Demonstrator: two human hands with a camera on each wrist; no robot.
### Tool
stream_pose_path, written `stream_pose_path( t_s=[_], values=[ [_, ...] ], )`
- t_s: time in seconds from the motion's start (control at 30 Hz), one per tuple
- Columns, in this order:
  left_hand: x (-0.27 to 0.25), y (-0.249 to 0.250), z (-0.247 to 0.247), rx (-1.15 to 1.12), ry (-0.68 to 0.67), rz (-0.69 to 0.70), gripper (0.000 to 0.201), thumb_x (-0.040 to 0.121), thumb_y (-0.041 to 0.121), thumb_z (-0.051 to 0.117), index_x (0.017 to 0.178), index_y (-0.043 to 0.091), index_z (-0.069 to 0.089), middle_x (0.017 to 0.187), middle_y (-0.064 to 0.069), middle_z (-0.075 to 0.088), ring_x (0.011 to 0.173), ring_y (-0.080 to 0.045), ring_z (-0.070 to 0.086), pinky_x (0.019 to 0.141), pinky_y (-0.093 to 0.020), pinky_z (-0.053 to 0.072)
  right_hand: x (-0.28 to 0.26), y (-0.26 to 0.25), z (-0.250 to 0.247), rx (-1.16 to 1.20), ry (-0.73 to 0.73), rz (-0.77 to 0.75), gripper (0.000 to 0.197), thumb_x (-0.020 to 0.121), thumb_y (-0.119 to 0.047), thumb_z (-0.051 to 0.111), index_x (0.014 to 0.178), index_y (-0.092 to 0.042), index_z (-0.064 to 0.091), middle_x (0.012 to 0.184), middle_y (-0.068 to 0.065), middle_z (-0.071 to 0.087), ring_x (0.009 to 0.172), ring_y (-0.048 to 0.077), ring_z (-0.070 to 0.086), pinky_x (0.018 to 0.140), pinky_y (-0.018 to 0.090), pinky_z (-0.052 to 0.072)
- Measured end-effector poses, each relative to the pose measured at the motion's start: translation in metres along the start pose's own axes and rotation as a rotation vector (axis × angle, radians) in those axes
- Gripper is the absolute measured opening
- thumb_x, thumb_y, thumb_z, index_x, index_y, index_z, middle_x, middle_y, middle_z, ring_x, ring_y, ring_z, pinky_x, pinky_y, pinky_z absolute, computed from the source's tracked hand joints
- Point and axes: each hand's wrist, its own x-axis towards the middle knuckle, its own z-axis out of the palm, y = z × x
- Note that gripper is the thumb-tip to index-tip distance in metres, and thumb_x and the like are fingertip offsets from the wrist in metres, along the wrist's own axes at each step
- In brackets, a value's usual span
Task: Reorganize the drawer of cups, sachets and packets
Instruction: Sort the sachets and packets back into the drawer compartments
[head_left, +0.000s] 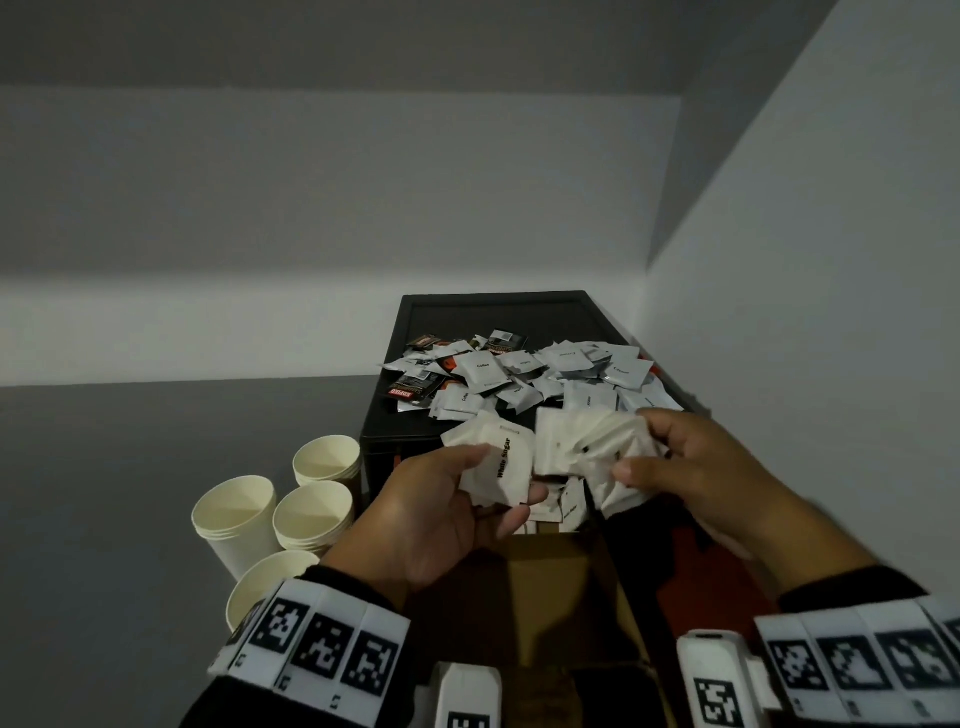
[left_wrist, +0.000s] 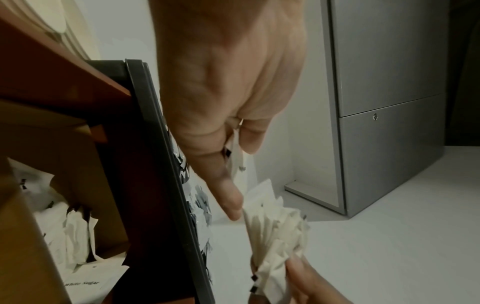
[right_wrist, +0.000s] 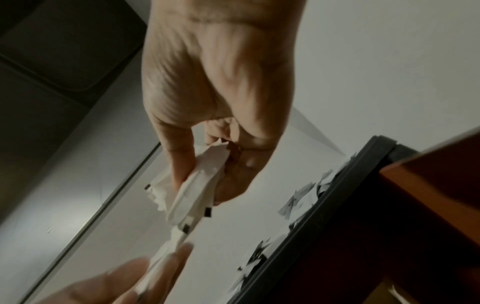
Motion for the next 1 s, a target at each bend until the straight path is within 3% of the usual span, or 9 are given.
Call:
stream_pose_path(
  t_s=[0.17, 0.27, 0.37, 0.5, 0.6, 0.7, 0.77, 0.9, 1.0],
  values=[
    [-0.002, 0.004, -0.001, -0.006, -0.048, -0.040, 0.029, 0.098, 0.029, 0.034, 0.110, 0.007, 0.049, 0.110, -0.026, 0.061, 0.083, -0.035, 0.067, 0.053, -0.027, 0.055, 0.000, -0.001, -0.012, 0.139, -0.078, -0.074, 0.082, 0.023, -0.049, 0.090, 0.091, -0.009, 0.067, 0.086, 0.006, 0.073, 0.079, 0.017, 0.069, 0.069, 0.024, 0.057],
    [-0.002, 0.004, 0.003, 0.024, -0.024, -0.057, 0.027, 0.098, 0.027, 0.036, 0.114, 0.008, 0.048, 0.124, -0.026, 0.053, 0.076, -0.036, 0.068, 0.051, -0.027, 0.055, -0.001, -0.007, -0.007, 0.063, -0.160, -0.070, 0.070, 0.038, -0.043, 0.089, 0.093, -0.006, 0.065, 0.086, 0.005, 0.072, 0.080, 0.016, 0.067, 0.070, 0.025, 0.056],
    [0.000, 0.001, 0.005, 0.215, 0.000, -0.042, 0.024, 0.097, 0.018, 0.041, 0.111, 0.004, 0.056, 0.103, -0.019, 0.064, 0.073, -0.028, 0.064, 0.051, -0.028, 0.055, -0.002, -0.019, 0.007, -0.175, -0.245, -0.069, 0.029, 0.068, -0.015, 0.077, 0.089, -0.018, 0.059, 0.082, -0.007, 0.068, 0.078, 0.008, 0.065, 0.069, 0.023, 0.053],
    [-0.002, 0.000, 0.008, 0.423, -0.036, -0.077, 0.028, 0.097, 0.020, 0.043, 0.115, 0.005, 0.059, 0.092, -0.014, 0.064, 0.070, -0.022, 0.064, 0.057, -0.031, 0.054, 0.004, -0.024, 0.021, -0.373, -0.321, -0.001, 0.058, 0.077, -0.005, 0.072, 0.117, -0.040, 0.048, 0.109, -0.012, 0.059, 0.093, 0.001, 0.062, 0.076, 0.013, 0.050],
    [-0.003, 0.001, 0.007, 0.400, -0.075, -0.119, 0.029, 0.097, 0.021, 0.039, 0.107, 0.006, 0.062, 0.084, -0.010, 0.069, 0.069, -0.020, 0.066, 0.062, -0.031, 0.055, 0.005, -0.023, 0.023, -0.429, -0.312, 0.030, 0.058, 0.077, -0.007, 0.072, 0.123, -0.037, 0.052, 0.114, -0.014, 0.058, 0.101, 0.001, 0.058, 0.081, 0.010, 0.046],
    [-0.002, 0.003, 0.003, 0.313, -0.066, -0.105, 0.030, 0.096, 0.020, 0.037, 0.098, 0.004, 0.063, 0.083, -0.012, 0.069, 0.074, -0.023, 0.065, 0.070, -0.036, 0.053, 0.006, -0.018, 0.021, -0.380, -0.262, 0.058, 0.032, 0.076, -0.002, 0.072, 0.096, -0.026, 0.065, 0.095, -0.007, 0.070, 0.088, 0.007, 0.066, 0.077, 0.017, 0.051],
    [0.001, 0.004, -0.002, 0.224, -0.047, -0.081, 0.031, 0.096, 0.019, 0.037, 0.104, -0.001, 0.059, 0.095, -0.017, 0.066, 0.082, -0.027, 0.063, 0.073, -0.040, 0.053, 0.005, -0.013, 0.017, -0.309, -0.226, 0.088, 0.028, 0.076, 0.003, 0.070, 0.088, -0.021, 0.067, 0.086, -0.005, 0.071, 0.082, 0.008, 0.067, 0.074, 0.020, 0.052],
    [0.008, 0.004, -0.007, 0.006, 0.020, 0.021, 0.031, 0.100, 0.018, 0.034, 0.123, 0.003, 0.047, 0.111, -0.021, 0.057, 0.084, -0.030, 0.059, 0.073, -0.040, 0.055, 0.001, -0.009, 0.004, -0.025, -0.096, 0.144, 0.030, 0.078, 0.012, 0.061, 0.095, -0.012, 0.066, 0.092, 0.007, 0.072, 0.087, 0.021, 0.068, 0.082, 0.035, 0.053],
    [0.011, 0.001, -0.004, -0.130, 0.066, 0.134, 0.029, 0.101, 0.013, 0.032, 0.121, 0.016, 0.054, 0.117, -0.019, 0.057, 0.089, -0.030, 0.058, 0.071, -0.040, 0.052, 0.001, -0.011, 0.003, 0.255, 0.003, 0.113, 0.032, 0.078, 0.013, 0.054, 0.096, -0.012, 0.063, 0.086, 0.004, 0.071, 0.076, 0.015, 0.068, 0.070, 0.031, 0.055]
  ],
)
